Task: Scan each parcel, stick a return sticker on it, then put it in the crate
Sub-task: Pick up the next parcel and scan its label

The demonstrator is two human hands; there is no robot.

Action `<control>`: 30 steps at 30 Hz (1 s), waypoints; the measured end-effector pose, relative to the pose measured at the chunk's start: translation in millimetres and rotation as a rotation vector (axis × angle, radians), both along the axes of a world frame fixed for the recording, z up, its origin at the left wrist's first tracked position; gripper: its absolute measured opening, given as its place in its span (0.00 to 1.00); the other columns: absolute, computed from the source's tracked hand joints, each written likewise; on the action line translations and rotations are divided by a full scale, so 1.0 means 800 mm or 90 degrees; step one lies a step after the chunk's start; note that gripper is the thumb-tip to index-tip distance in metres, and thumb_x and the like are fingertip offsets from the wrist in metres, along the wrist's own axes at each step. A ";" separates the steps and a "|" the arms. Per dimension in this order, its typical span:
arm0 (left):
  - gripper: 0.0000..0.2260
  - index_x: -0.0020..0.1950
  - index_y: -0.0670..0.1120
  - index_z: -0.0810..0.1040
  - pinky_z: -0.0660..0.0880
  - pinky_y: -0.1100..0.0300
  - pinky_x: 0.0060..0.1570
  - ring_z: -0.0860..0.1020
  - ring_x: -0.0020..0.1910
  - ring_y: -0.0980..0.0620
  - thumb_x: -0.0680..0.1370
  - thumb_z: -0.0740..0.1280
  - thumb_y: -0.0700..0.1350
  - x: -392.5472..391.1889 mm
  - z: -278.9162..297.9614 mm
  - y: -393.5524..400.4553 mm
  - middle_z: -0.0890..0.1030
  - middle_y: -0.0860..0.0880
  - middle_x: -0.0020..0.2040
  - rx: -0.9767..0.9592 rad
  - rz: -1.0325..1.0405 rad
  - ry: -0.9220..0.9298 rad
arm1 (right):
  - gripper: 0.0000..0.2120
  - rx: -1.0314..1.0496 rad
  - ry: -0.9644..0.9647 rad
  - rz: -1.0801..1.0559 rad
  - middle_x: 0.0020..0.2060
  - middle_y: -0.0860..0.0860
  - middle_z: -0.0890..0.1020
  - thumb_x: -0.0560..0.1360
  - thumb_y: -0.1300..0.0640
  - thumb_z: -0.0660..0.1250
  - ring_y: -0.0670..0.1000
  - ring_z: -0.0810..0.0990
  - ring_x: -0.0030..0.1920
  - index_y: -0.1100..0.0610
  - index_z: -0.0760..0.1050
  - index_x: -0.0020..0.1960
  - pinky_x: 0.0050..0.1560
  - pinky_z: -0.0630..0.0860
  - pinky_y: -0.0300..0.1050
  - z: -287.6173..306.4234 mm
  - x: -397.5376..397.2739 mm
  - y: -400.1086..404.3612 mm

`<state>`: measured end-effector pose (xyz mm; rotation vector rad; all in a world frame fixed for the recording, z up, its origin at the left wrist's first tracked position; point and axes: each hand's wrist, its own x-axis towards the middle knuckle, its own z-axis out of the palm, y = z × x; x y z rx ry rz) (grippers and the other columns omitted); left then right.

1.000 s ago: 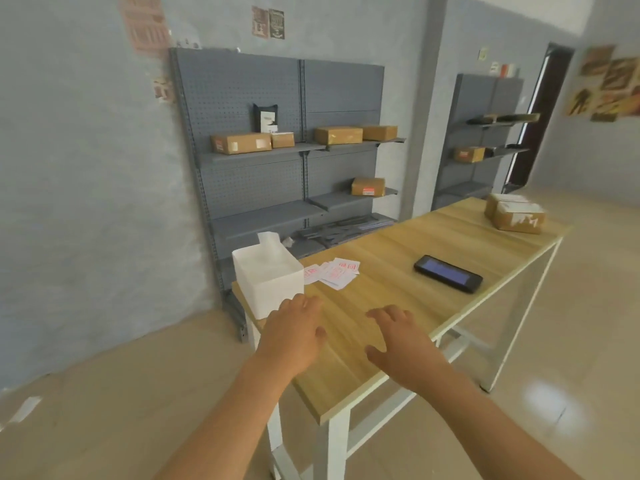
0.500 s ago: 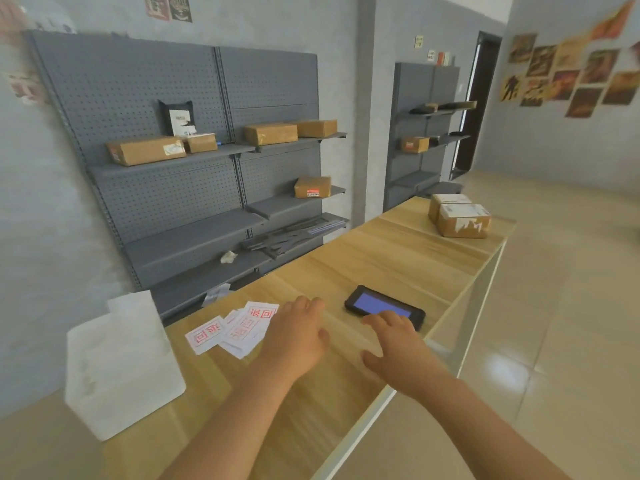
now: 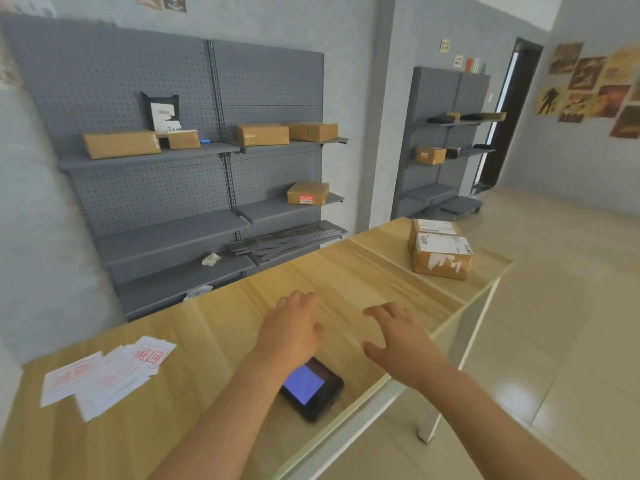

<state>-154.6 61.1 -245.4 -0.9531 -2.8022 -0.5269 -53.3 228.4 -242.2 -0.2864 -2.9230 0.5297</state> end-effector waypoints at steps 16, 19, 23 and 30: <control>0.19 0.70 0.50 0.67 0.70 0.52 0.59 0.70 0.64 0.46 0.79 0.60 0.48 -0.124 -0.015 0.296 0.71 0.48 0.65 0.011 -0.086 -0.074 | 0.27 -0.055 0.033 -0.177 0.67 0.49 0.68 0.74 0.51 0.66 0.53 0.66 0.67 0.50 0.65 0.71 0.65 0.67 0.46 -0.015 -0.078 0.284; 0.19 0.70 0.51 0.67 0.72 0.51 0.59 0.71 0.63 0.47 0.79 0.60 0.49 -0.163 -0.016 0.352 0.71 0.48 0.65 0.031 -0.097 -0.100 | 0.24 -0.054 0.037 -0.229 0.63 0.50 0.70 0.74 0.53 0.67 0.53 0.67 0.65 0.52 0.69 0.68 0.63 0.68 0.46 -0.015 -0.108 0.336; 0.20 0.71 0.49 0.66 0.72 0.48 0.60 0.73 0.63 0.47 0.80 0.59 0.52 -0.206 -0.020 0.415 0.71 0.48 0.67 0.074 -0.092 -0.186 | 0.22 -0.059 0.071 -0.314 0.64 0.51 0.70 0.74 0.52 0.66 0.54 0.67 0.65 0.53 0.69 0.68 0.59 0.70 0.48 -0.014 -0.146 0.394; 0.21 0.69 0.47 0.69 0.74 0.56 0.53 0.76 0.58 0.49 0.80 0.58 0.57 -0.238 -0.039 0.468 0.77 0.48 0.64 0.107 -0.061 -0.473 | 0.26 -0.243 -0.038 -0.339 0.64 0.55 0.75 0.79 0.46 0.61 0.55 0.75 0.61 0.59 0.63 0.71 0.54 0.71 0.46 -0.030 -0.190 0.439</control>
